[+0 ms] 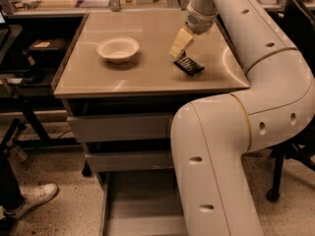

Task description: Place rxbar chocolate into bottom drawer

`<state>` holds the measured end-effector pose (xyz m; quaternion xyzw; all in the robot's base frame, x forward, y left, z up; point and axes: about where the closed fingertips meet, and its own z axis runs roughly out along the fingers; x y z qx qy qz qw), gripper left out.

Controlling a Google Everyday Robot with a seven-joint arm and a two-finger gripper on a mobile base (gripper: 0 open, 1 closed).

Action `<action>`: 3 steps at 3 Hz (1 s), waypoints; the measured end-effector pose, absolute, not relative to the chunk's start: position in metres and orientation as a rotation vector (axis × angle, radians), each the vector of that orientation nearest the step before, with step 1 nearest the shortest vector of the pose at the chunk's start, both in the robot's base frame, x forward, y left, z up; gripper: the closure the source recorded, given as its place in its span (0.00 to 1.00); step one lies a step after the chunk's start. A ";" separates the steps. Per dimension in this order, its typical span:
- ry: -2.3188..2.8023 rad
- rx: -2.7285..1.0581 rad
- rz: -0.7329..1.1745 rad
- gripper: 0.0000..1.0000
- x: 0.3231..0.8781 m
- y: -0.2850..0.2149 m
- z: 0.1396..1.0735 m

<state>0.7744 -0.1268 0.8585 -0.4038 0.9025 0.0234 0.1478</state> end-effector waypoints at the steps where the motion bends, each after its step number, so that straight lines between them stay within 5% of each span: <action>1: 2.584 -1.154 0.093 0.00 0.780 -0.121 0.853; 3: 2.658 -1.157 0.166 0.00 0.768 -0.123 0.821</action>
Offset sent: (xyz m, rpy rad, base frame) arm -0.0263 -0.0016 -0.0442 0.0422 0.1289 -0.0207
